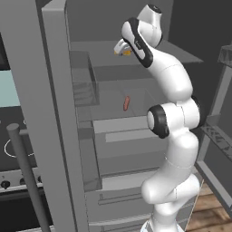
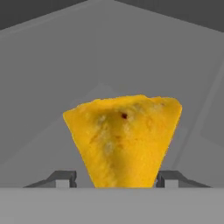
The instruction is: Retrieve the sausage and cheese from the fridge and place them on the cutting board on the counter.
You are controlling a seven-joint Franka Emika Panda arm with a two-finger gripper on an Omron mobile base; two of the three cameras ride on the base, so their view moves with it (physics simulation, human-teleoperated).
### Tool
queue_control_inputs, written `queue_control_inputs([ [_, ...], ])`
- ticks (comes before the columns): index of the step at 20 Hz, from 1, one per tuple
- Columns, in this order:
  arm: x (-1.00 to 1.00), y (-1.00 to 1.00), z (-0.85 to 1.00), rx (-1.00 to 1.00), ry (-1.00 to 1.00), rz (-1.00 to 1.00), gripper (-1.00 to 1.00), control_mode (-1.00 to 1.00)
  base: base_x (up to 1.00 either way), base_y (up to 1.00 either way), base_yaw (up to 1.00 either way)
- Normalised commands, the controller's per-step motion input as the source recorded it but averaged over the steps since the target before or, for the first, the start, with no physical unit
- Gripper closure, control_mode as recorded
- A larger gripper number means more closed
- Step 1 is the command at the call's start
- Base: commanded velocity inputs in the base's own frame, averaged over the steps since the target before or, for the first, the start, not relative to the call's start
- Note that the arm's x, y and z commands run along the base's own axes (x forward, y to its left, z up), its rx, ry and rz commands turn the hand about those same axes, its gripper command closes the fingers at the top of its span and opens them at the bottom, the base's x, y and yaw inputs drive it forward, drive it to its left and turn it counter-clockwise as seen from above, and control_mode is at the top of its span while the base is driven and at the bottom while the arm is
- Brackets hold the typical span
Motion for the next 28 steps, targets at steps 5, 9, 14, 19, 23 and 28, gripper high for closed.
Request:
queue_control_inputs([
  [5, 0.07, 0.00, -0.16, 0.00, 0.00, 0.00, 1.00, -1.00, 0.00, 0.00, 0.00],
  [9, -0.28, -0.03, -0.03, 0.00, -0.01, 0.00, 1.00, -1.00, 0.00, 0.00, 0.00],
  [14, -0.98, -0.29, -0.01, 0.00, -0.11, 0.00, 1.00, -1.00, 0.00, 0.00, 0.00],
  [19, -1.00, -0.48, -0.06, 0.00, -0.19, 0.00, 1.00, -1.00, 0.00, 0.00, 0.00],
  [23, -1.00, -0.58, -0.31, 0.00, -0.27, 0.00, 1.00, -1.00, 0.00, 0.00, 0.00],
  [28, -1.00, -0.44, -0.07, 0.00, -0.23, 0.00, 1.00, -1.00, 0.00, 0.00, 0.00],
])
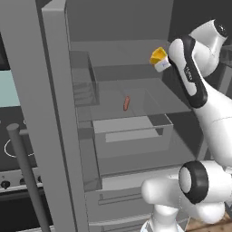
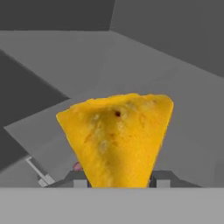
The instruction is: Retrieve the sausage and cheese from the fridge and place them on the cutting board on the counter.
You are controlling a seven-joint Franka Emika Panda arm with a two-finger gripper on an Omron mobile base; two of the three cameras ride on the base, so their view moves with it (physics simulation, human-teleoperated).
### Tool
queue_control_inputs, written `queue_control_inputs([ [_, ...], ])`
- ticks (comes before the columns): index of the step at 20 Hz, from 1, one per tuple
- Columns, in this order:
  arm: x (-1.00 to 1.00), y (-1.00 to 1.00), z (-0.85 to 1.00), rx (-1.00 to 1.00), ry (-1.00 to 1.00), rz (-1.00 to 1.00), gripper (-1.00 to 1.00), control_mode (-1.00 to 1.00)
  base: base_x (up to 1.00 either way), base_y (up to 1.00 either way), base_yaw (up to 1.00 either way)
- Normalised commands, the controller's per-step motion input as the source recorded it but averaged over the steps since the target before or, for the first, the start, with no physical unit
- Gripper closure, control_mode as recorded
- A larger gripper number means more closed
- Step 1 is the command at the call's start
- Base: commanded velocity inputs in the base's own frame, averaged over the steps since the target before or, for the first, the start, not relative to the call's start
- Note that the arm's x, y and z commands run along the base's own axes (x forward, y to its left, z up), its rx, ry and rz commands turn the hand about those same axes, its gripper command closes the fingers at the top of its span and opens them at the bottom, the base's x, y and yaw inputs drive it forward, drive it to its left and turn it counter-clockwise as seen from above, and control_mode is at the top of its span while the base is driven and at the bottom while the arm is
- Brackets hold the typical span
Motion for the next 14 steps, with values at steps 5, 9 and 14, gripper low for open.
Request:
queue_control_inputs([
  [5, -1.00, -0.12, 0.00, -0.02, -0.12, -0.03, 1.00, -1.00, 0.00, 0.00, 0.00],
  [9, -1.00, 0.00, 0.04, -0.06, -0.04, -0.10, 1.00, -1.00, 0.00, 0.00, 0.00],
  [14, -0.99, 0.10, 0.08, -0.06, 0.00, -0.11, 1.00, -1.00, 0.00, 0.00, 0.00],
])
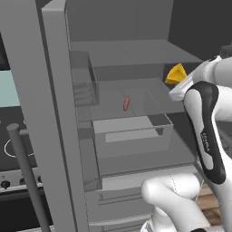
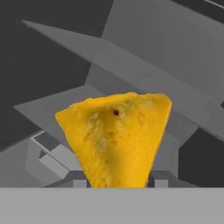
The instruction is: Retrieve the sausage and cheese from the fridge and place them on the cutting board on the counter.
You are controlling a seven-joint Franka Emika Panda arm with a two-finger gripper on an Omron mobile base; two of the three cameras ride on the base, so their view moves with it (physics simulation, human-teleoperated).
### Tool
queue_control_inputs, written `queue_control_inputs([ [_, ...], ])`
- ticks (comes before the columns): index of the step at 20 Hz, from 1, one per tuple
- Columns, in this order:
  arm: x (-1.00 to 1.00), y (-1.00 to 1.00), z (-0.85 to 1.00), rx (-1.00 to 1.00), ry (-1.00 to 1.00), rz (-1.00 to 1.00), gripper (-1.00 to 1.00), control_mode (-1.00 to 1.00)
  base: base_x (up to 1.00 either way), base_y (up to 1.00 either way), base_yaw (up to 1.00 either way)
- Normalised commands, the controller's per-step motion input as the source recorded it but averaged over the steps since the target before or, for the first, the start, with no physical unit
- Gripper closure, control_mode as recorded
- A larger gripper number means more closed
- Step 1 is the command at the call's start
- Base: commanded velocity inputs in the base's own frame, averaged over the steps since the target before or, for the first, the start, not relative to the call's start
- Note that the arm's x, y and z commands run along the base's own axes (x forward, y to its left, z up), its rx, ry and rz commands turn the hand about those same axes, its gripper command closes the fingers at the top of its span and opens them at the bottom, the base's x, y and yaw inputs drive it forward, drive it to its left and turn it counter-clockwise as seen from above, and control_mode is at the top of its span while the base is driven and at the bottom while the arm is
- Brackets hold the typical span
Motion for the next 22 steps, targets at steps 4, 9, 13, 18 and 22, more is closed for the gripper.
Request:
queue_control_inputs([
  [4, -0.91, 0.13, 0.05, -0.06, 0.00, -0.11, 1.00, -1.00, 0.00, 0.00, 0.00],
  [9, -0.91, 0.02, 0.02, -0.05, 0.00, -0.09, 1.00, -1.00, 0.00, 0.00, 0.00],
  [13, -0.35, 0.00, 0.15, -0.01, 0.00, -0.07, 1.00, -1.00, 0.00, 0.00, 0.00],
  [18, -0.05, 0.00, 0.16, 0.00, 0.00, -0.05, 1.00, -1.00, 0.00, 0.00, 0.00],
  [22, 0.00, 0.00, 0.06, 0.00, 0.00, -0.05, 1.00, -1.00, 0.00, 0.00, 0.00],
])
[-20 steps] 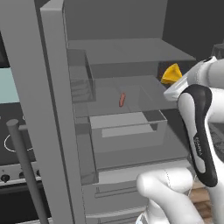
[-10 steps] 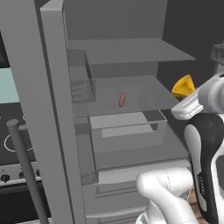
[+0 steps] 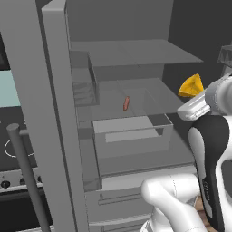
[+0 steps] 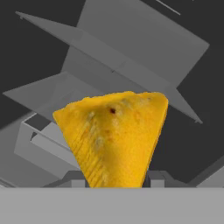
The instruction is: Retrieve the sausage and cheese from the fridge and place them on the cutting board on the counter.
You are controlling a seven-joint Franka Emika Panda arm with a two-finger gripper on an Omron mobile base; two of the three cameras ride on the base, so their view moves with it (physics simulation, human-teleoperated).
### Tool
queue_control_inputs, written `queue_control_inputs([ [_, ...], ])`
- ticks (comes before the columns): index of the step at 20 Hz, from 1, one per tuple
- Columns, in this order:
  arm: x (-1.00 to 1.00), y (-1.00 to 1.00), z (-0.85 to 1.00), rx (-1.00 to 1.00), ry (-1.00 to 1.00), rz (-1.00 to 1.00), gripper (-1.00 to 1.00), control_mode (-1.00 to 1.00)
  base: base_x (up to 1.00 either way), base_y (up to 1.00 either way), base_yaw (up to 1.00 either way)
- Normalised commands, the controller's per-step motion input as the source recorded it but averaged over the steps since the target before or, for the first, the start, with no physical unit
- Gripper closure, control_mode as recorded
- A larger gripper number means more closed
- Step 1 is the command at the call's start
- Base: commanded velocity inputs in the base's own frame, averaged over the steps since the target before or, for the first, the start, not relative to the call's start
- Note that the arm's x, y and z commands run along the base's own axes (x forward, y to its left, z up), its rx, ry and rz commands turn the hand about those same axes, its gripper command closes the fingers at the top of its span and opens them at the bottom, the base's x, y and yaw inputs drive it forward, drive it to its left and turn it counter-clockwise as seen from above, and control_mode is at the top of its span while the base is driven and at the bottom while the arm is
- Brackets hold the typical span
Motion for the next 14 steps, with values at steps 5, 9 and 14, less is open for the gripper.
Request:
queue_control_inputs([
  [5, 0.00, 0.00, 0.00, 0.00, 0.00, 0.00, 1.00, 1.00, 0.00, 0.00, -0.01],
  [9, 0.00, 0.00, 0.00, 0.00, 0.00, 0.00, 1.00, 1.00, -0.45, -0.03, 0.00],
  [14, 0.00, 0.00, 0.00, 0.00, 0.00, 0.00, 1.00, 1.00, -0.98, -0.20, 0.00],
])
